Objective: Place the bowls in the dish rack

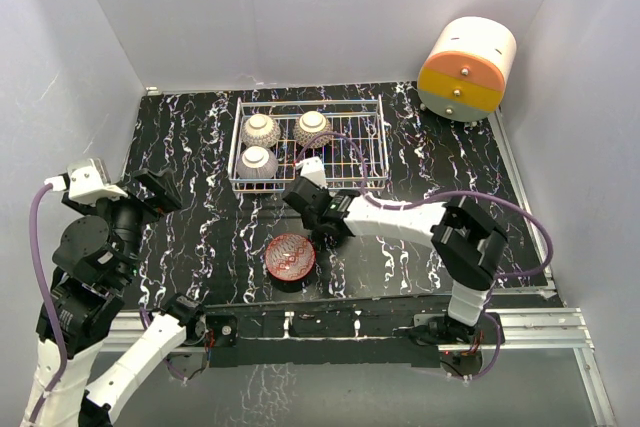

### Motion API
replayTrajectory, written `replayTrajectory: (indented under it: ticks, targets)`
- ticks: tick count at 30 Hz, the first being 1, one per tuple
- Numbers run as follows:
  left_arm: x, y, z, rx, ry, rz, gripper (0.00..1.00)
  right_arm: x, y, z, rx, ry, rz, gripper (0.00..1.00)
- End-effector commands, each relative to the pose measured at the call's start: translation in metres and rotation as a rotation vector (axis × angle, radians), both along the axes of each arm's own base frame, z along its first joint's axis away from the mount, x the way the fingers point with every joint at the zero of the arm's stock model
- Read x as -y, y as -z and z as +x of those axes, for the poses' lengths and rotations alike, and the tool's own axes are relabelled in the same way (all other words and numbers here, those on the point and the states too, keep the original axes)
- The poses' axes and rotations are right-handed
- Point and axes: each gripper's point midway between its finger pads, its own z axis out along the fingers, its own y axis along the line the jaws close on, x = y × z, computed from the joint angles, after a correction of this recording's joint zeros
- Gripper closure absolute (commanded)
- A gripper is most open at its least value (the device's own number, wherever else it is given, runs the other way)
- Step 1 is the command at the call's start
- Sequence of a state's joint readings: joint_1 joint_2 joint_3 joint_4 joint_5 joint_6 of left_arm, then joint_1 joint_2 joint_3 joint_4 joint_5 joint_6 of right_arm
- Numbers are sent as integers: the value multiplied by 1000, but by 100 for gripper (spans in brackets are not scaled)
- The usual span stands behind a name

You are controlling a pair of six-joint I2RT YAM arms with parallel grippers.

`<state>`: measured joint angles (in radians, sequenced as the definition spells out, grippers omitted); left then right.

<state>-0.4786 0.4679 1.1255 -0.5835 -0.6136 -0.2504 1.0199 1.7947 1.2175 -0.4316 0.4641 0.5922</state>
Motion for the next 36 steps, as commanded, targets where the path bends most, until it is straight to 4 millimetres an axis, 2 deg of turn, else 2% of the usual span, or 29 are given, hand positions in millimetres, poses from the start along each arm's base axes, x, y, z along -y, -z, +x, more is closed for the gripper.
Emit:
replayTrajectory:
  ticks: [1, 7, 14, 20, 23, 27, 31, 32, 36]
  targets:
    - [3, 0, 4, 1, 7, 2, 3, -8, -48, 5, 78, -11, 135, 92]
    - [3, -2, 3, 6, 10, 0, 3, -15, -82, -5, 68, -80, 339, 92]
    - [4, -4, 3, 9, 13, -1, 3, -33, -166, -19, 64, -280, 564, 92]
    - [4, -6, 1, 14, 16, -9, 3, -29, -231, -16, 24, -432, 850, 92]
    - [1, -6, -1, 17, 7, -12, 3, -28, -254, -1, 69, -471, 957, 92]
    - [-2, -6, -3, 18, -3, -8, 3, -31, -272, 29, 126, -486, 1064, 92]
    - [-4, -9, -7, 22, -2, -11, 3, -35, -272, 64, 128, -482, 1170, 92]
    - [-5, -10, -9, 22, -5, -8, 3, -37, -269, 87, 136, -463, 1214, 92]
    - [-9, -12, -11, 30, -15, -9, 3, -43, -253, 122, 120, -414, 1304, 92]
